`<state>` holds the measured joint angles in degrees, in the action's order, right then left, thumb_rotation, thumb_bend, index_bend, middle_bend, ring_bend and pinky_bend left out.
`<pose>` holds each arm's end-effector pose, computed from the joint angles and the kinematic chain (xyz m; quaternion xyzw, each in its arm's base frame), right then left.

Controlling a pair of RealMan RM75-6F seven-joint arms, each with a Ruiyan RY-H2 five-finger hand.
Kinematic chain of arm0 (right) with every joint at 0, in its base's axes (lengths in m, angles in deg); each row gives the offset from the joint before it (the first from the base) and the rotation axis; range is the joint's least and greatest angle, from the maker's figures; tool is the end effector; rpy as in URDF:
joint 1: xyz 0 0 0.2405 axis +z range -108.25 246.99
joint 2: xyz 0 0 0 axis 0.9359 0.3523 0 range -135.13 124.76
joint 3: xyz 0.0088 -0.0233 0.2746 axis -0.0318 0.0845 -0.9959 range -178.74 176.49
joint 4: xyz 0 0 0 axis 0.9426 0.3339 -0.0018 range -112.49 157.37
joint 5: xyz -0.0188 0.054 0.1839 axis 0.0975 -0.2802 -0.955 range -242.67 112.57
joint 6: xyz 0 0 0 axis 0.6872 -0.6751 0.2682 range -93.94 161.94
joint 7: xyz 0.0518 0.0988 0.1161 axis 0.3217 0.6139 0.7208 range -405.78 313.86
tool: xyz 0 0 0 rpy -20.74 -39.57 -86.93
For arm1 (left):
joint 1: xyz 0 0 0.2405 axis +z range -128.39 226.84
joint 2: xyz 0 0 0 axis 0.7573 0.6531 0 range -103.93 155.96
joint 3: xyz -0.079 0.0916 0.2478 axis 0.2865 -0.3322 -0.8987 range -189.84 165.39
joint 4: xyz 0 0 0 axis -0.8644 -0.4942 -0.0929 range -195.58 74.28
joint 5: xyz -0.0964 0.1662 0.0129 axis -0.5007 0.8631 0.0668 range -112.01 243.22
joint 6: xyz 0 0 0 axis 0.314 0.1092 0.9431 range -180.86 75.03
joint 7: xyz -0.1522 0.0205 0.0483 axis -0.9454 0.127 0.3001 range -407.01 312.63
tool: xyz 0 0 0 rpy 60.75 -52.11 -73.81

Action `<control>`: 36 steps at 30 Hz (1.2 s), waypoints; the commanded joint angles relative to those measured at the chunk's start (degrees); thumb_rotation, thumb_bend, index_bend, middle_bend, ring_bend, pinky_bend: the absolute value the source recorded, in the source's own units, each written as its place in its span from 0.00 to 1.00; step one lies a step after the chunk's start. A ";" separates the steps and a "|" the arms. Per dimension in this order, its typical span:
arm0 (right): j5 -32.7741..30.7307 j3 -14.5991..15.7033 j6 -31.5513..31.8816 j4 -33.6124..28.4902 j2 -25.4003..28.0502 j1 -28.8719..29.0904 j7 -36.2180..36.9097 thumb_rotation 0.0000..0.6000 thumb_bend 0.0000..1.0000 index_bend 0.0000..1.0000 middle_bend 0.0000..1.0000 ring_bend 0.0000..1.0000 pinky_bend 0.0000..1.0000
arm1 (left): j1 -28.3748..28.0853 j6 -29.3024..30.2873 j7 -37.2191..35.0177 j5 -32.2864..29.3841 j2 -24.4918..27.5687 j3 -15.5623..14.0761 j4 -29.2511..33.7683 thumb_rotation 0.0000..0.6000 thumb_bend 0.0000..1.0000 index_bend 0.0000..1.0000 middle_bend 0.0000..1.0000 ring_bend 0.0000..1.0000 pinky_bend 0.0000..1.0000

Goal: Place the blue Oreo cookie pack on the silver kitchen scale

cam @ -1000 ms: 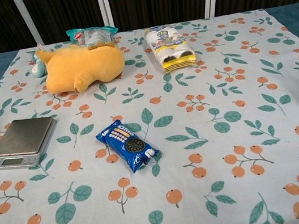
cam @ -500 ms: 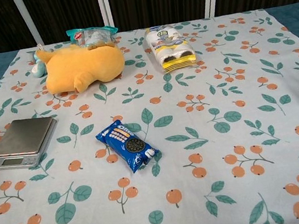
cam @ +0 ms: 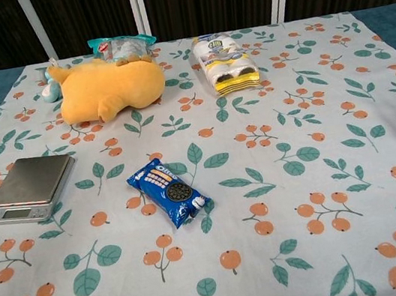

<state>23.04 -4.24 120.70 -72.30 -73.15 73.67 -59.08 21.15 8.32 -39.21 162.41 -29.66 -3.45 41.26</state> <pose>-0.3036 -0.1947 0.1612 0.6197 -0.3366 0.3671 0.6066 -0.1822 0.2992 0.1601 -0.8008 -0.2096 -0.3764 0.4159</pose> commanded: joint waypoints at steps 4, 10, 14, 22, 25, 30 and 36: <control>-0.52 -0.26 -0.07 0.32 -0.54 0.04 -0.63 1.00 0.59 0.00 0.07 0.02 0.00 | -8.03 -12.92 6.92 -5.63 -7.19 -0.12 1.29 1.00 0.09 0.11 0.09 0.00 0.07; -0.96 -0.60 0.18 0.60 -0.86 -0.03 -0.82 1.00 0.59 0.00 0.07 0.02 0.00 | -11.53 -17.23 13.75 -8.02 -15.51 -0.62 -2.66 1.00 0.09 0.11 0.10 0.00 0.07; -1.15 -0.62 0.00 0.83 -0.81 0.00 -0.53 1.00 0.59 0.00 0.07 0.02 0.00 | -13.05 -18.75 16.35 -10.56 -20.71 -0.70 -5.46 1.00 0.09 0.12 0.12 0.02 0.09; -1.54 -0.90 0.06 0.92 -0.44 -0.07 0.29 1.00 0.59 0.00 0.07 0.02 0.00 | -15.75 -19.70 19.80 -13.59 -30.15 -0.97 -11.38 1.00 0.09 0.15 0.16 0.05 0.10; -1.63 -0.89 -0.06 0.93 -0.27 -0.07 0.57 1.00 0.59 0.00 0.07 0.02 0.00 | -16.40 -19.50 20.20 -14.46 -32.72 -0.95 -13.46 1.00 0.09 0.15 0.16 0.05 0.10; -1.79 -0.99 -0.03 0.88 0.07 -0.12 1.03 1.00 0.59 0.00 0.07 0.02 0.00 | -17.43 -19.81 21.45 -16.38 -35.64 -1.04 -16.34 1.00 0.09 0.15 0.19 0.09 0.12; -1.83 -1.10 0.23 0.69 0.47 -0.25 1.43 1.00 0.59 0.00 0.07 0.02 0.00 | -18.13 -18.98 22.94 -16.76 -37.56 -1.73 -17.80 1.00 0.11 0.19 0.25 0.15 0.18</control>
<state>21.21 -5.34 120.92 -71.60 -72.68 73.42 -57.65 3.14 -10.85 -16.47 145.63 -67.02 -5.04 23.62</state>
